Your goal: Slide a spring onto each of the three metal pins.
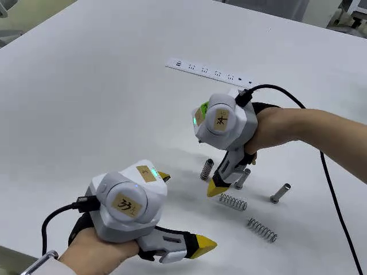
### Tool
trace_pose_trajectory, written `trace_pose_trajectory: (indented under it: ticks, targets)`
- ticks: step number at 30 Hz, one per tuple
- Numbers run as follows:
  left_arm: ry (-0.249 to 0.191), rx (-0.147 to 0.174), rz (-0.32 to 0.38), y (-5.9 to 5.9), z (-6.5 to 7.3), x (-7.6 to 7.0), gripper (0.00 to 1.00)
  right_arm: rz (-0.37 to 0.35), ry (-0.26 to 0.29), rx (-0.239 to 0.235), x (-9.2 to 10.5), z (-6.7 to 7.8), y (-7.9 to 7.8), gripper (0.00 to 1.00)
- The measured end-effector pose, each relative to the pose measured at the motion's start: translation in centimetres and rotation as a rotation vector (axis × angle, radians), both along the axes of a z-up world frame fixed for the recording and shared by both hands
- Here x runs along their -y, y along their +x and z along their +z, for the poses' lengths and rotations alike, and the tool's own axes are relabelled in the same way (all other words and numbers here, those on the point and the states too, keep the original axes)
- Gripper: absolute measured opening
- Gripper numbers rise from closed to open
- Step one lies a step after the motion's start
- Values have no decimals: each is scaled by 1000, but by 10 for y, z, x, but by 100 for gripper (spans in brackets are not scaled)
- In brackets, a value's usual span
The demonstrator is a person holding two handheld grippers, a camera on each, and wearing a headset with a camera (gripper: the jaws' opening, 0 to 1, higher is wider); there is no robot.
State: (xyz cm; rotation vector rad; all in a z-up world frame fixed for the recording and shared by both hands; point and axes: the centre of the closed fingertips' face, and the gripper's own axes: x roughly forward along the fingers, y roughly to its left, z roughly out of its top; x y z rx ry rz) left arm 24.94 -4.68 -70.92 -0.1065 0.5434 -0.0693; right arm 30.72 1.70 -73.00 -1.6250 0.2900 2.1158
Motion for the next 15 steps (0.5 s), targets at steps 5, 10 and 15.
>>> trace_pose_trajectory:
  ticks: [5, 10, 15]
  targets:
    - [-4, 3, 3, 0, 0, -1, 90, -30, 36, -2, -2, 4, 5, 99]
    - [-6, 7, 4, 0, 0, -1, 90, -52, 45, -18, 4, 8, 6, 99]
    - [-11, 10, 6, 1, 1, -1, 90, -74, 74, -46, 7, 14, 4, 99]
